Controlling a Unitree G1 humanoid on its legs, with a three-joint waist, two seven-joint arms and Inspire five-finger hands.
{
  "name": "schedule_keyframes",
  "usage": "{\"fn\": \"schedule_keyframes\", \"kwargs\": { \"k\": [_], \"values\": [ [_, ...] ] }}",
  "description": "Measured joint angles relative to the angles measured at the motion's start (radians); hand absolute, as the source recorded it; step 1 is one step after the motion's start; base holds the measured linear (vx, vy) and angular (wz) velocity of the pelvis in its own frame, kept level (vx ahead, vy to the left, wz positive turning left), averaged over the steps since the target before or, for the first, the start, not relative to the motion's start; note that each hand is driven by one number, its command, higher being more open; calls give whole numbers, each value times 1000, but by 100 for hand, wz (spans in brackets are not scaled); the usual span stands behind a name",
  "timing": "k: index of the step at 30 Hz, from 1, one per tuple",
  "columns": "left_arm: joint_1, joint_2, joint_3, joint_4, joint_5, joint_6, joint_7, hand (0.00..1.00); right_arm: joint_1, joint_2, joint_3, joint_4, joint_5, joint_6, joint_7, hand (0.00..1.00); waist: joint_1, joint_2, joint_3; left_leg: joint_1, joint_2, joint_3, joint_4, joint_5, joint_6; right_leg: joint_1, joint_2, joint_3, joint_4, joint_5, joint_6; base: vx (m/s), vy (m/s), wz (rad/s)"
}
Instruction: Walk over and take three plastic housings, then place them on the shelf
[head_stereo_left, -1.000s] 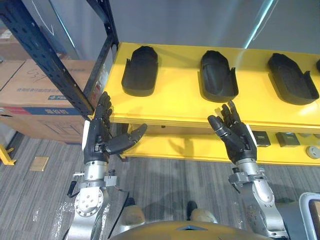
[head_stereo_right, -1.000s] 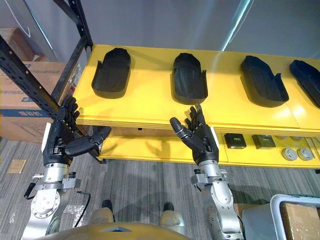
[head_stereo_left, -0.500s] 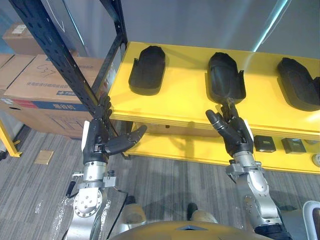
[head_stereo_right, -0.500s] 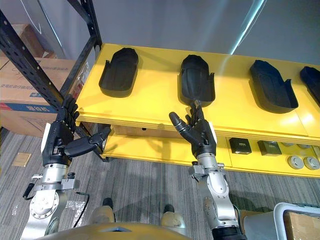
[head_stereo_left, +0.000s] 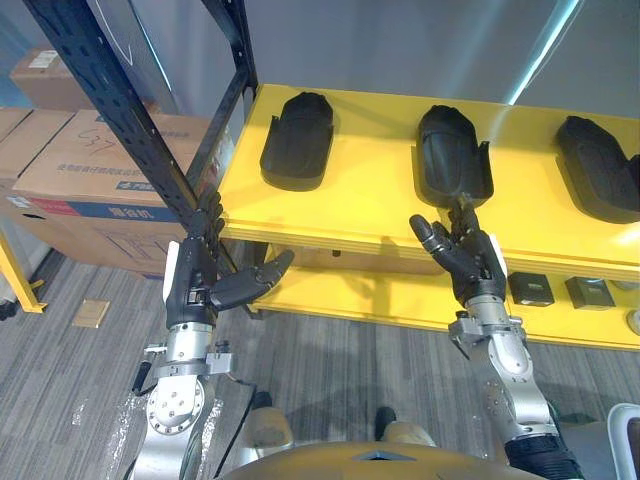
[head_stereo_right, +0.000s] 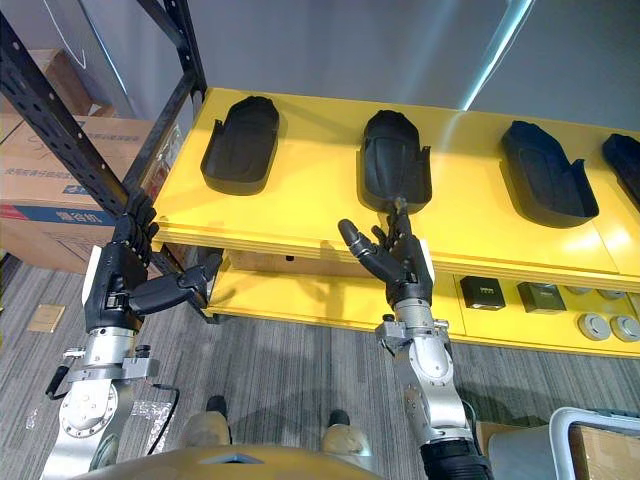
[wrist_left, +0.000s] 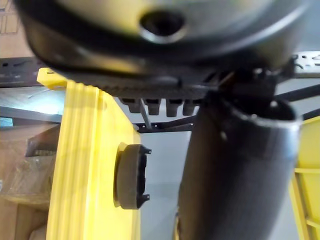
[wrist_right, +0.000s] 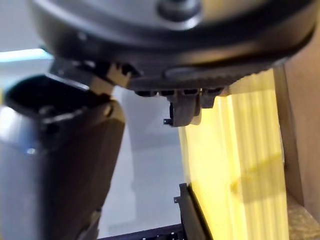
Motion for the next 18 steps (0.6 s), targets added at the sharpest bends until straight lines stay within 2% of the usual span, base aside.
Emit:
{"fn": "schedule_keyframes", "kwargs": {
  "k": [8,18],
  "values": [
    [0,-2,0,0,0,0,0,100,-2,0,0,2,-38,1,-20,100,6,13,-8,0,0,-2,0,1,0,2,0,-2,0,0,0,0,0,0],
    [0,-2,0,0,0,1,1,100,-17,4,-3,25,-40,1,-46,100,19,13,-8,1,-1,-13,1,3,1,10,0,-12,2,-2,-3,0,0,2]
  ]
}}
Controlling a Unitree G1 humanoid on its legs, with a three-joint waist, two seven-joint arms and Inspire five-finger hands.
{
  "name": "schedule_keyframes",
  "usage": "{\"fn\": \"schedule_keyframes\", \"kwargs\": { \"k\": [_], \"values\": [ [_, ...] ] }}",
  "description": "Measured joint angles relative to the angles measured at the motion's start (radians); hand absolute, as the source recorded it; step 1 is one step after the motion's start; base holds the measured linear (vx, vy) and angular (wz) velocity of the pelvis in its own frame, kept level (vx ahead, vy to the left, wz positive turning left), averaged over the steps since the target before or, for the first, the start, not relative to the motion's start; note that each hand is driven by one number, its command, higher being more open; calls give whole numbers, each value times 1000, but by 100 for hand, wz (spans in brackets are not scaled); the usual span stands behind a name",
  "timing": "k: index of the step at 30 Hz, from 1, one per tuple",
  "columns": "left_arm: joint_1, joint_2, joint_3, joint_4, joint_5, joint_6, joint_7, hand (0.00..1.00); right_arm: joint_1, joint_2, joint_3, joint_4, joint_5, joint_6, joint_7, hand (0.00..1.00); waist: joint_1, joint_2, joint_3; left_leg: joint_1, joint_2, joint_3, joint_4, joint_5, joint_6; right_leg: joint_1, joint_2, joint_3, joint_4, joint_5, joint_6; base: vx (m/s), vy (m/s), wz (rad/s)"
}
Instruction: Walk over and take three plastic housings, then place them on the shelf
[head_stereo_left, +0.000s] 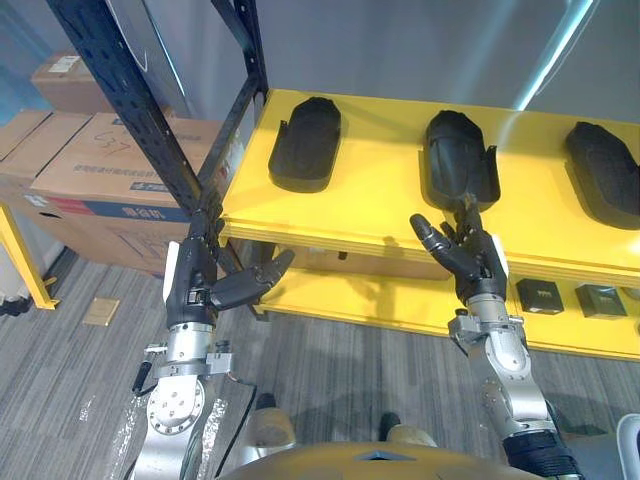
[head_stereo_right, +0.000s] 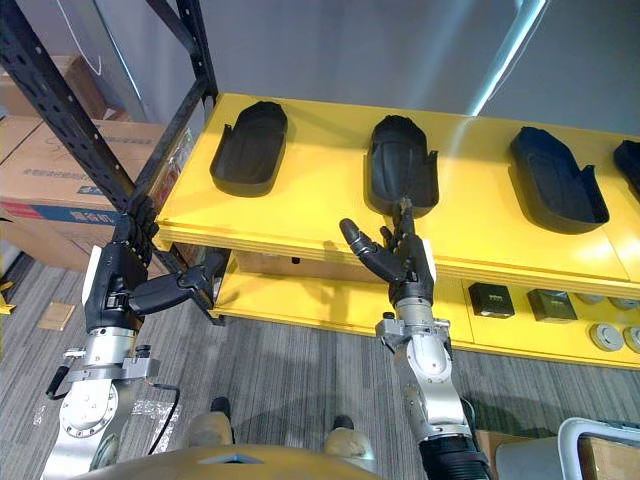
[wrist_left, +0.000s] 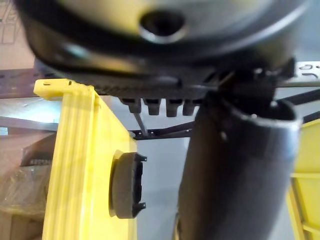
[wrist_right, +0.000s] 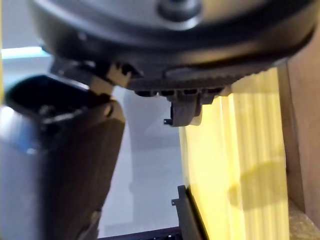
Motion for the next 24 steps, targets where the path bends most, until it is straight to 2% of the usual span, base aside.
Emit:
{"fn": "schedule_keyframes", "kwargs": {
  "k": [24],
  "values": [
    [0,-3,-3,0,0,2,0,100,-67,6,-19,80,-39,3,-42,100,-2,4,-1,9,-30,-12,-1,7,11,1,-30,-6,31,-12,6,-3,2,1]
  ]
}}
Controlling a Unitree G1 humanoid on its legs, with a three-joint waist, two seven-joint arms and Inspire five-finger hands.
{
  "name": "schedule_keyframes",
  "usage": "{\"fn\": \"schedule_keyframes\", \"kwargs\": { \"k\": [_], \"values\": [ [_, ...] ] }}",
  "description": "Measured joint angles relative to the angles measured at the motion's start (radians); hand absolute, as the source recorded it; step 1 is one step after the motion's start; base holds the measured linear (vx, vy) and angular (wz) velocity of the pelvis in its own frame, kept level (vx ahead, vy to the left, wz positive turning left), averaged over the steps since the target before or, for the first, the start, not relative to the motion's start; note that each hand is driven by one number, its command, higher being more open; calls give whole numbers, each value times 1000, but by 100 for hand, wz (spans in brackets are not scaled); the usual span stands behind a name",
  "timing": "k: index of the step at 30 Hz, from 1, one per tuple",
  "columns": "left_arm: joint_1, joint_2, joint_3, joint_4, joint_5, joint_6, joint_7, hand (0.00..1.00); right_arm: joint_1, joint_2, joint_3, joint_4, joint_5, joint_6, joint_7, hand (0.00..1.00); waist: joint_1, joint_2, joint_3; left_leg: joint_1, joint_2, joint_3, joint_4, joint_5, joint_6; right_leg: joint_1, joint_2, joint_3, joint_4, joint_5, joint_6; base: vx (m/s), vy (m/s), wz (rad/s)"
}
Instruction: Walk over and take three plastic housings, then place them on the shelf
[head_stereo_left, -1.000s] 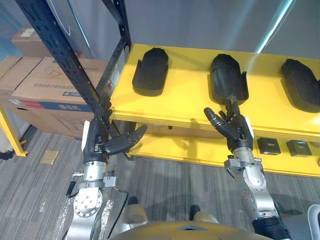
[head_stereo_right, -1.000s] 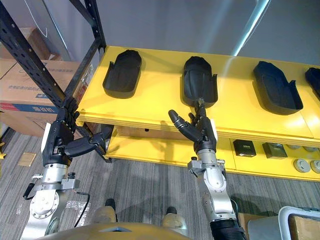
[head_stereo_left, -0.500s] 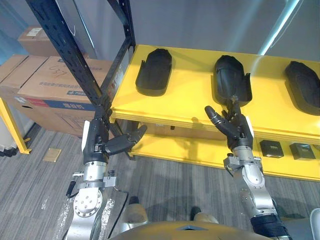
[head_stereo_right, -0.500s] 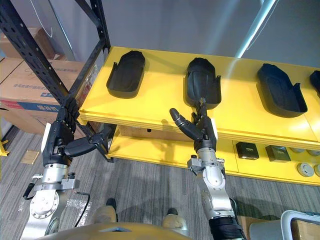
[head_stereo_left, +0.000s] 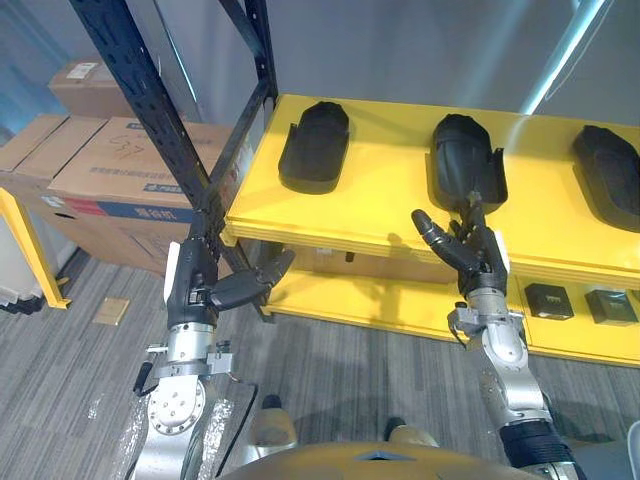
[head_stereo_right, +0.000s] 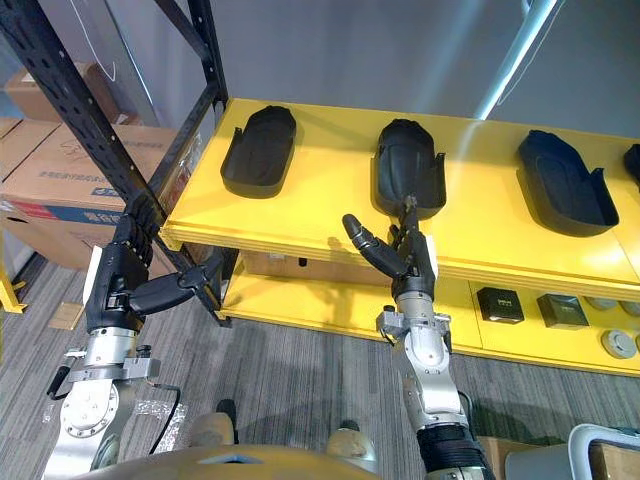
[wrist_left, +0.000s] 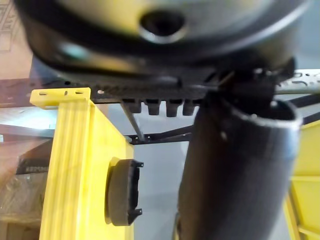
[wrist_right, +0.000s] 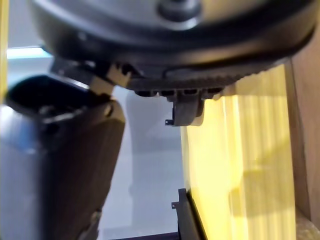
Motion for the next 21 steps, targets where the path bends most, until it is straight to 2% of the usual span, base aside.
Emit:
{"fn": "schedule_keyframes", "kwargs": {
  "k": [21],
  "values": [
    [0,0,-2,0,0,0,-2,100,-45,0,-30,15,-1,0,-22,100,1,18,10,-4,-1,-4,0,1,1,-1,0,-1,-3,2,3,0,0,0]
  ]
}}
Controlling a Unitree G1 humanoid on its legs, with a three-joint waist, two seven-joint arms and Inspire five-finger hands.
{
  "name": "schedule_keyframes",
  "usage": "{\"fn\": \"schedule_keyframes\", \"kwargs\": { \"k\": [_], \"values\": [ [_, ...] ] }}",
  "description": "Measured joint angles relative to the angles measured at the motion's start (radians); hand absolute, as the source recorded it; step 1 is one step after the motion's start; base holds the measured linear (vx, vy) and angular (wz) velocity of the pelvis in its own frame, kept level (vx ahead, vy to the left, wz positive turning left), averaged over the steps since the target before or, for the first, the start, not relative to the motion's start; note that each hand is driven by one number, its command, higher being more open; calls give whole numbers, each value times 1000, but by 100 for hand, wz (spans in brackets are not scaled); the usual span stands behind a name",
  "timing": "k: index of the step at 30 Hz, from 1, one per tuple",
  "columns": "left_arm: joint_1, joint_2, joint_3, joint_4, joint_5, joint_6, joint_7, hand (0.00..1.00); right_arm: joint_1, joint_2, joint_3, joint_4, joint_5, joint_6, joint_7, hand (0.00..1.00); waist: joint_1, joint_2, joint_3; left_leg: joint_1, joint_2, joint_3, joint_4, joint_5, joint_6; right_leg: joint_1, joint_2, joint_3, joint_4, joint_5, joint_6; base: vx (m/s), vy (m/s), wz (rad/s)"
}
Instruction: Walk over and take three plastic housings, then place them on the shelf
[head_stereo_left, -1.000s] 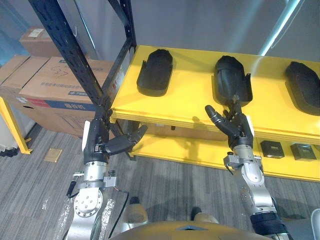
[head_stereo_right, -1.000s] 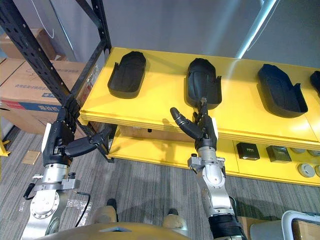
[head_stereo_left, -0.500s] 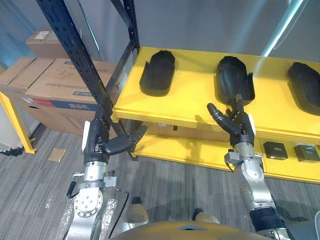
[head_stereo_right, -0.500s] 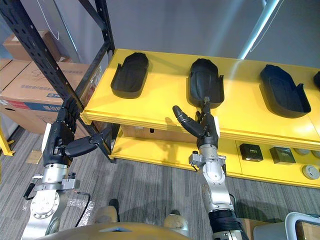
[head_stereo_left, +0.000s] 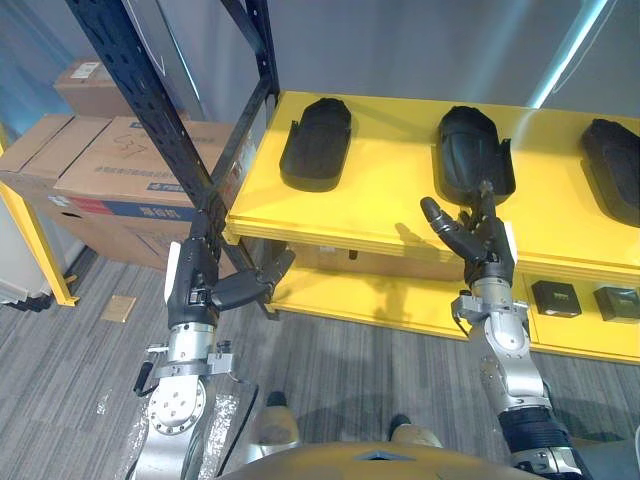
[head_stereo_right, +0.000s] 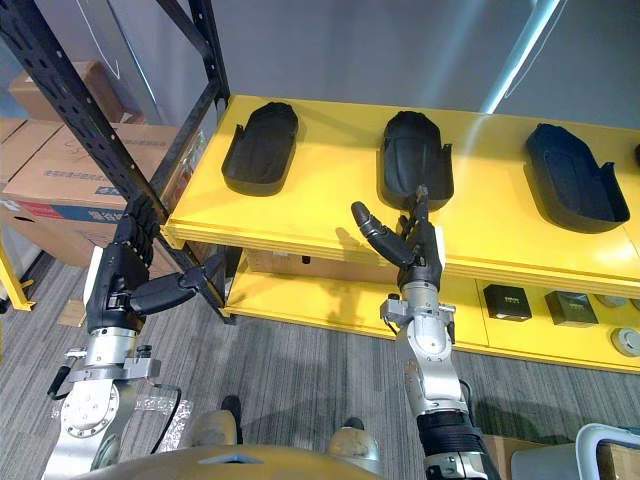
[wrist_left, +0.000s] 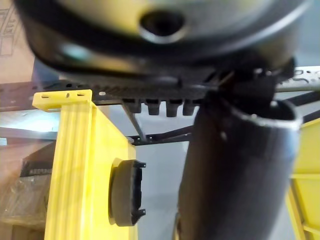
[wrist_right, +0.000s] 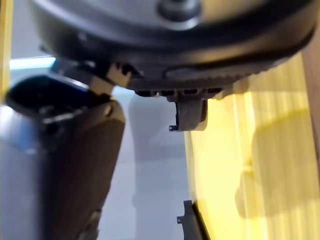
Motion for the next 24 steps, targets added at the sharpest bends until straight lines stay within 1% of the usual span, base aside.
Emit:
{"fn": "schedule_keyframes", "kwargs": {
  "k": [4,6,8,10,11,13,14,15,16,18,19,21,22,23,24],
  "values": [
    [1,-1,0,0,0,0,-6,100,0,0,0,-5,0,-1,1,100,-1,0,0,-1,0,7,-8,0,0,0,1,2,-15,3,4,1,0,-2],
    [2,-4,0,1,1,0,-5,100,14,6,-6,-36,1,0,8,100,-1,0,-1,3,0,15,-22,5,-2,-4,2,6,-21,5,6,13,-2,-8],
    [14,-17,1,2,1,0,0,100,65,31,-20,-154,3,-1,40,100,-2,1,-4,13,2,33,-37,5,-3,-8,4,24,-34,11,12,41,-3,-19],
    [22,-21,2,2,1,-1,-1,100,104,47,-30,-233,3,-8,69,100,-10,-1,-7,13,2,45,-37,5,-3,-14,4,34,-34,13,14,70,5,-17],
    [25,-23,3,6,0,-1,-2,100,136,54,-31,-279,3,-25,80,100,-23,-9,-15,14,2,51,-39,5,-3,-17,4,40,-37,13,15,99,4,-16],
    [21,-25,2,21,0,-1,-12,100,166,78,-47,-298,2,-38,85,100,-31,-18,-33,18,2,57,-47,5,-3,-18,4,49,-42,13,16,93,-4,-18],
    [19,-29,0,34,0,-1,-29,100,191,99,-60,-298,2,-53,70,100,-35,-24,-43,31,2,70,-59,5,-3,-15,4,59,-47,14,17,81,-5,-20],
    [17,-33,-4,46,-1,-1,-54,100,226,133,-87,-298,3,-69,36,100,-46,-30,-57,37,1,79,-69,5,-3,-16,4,63,-49,14,17,64,-3,-17],
    [16,-34,-9,51,-5,-2,-68,100,239,148,-99,-298,3,-73,16,100,-51,-31,-61,39,1,82,-72,5,-3,-17,4,65,-49,14,17,34,3,-12],
    [14,-34,-25,74,-40,-2,-154,100,279,185,-140,-292,3,-88,-54,100,-54,-31,-70,47,2,101,-79,4,-4,-24,4,82,-49,14,17,4,6,-20],
    [15,-31,-50,83,-49,-2,-203,100,308,203,-171,-283,3,-101,-94,100,-58,-28,-79,50,1,111,-88,4,-4,-33,4,91,-49,15,18,-3,5,-22],
    [15,-29,-89,89,-62,-1,-273,100,333,213,-205,-240,4,-115,-147,100,-63,-26,-79,65,2,129,-93,4,-4,-33,4,107,-48,15,19,-6,9,-25],
    [14,-22,-129,104,-88,2,-321,100,343,220,-231,-193,4,-115,-179,100,-77,-23,-92,71,2,140,-99,4,-5,-35,4,115,-48,15,19,-2,9,-29],
    [8,-11,-170,116,-89,22,-366,100,347,229,-253,-139,7,-116,-208,100,-89,-17,-103,83,2,150,-108,4,-5,-35,5,124,-48,15,19,1,12,-30],
    [-6,-1,-204,132,-91,40,-399,100,348,229,-271,-88,16,-116,-224,100,-92,-12,-108,91,3,162,-109,3,-6,-35,6,134,-48,16,20,7,11,-26]
  ]
}}
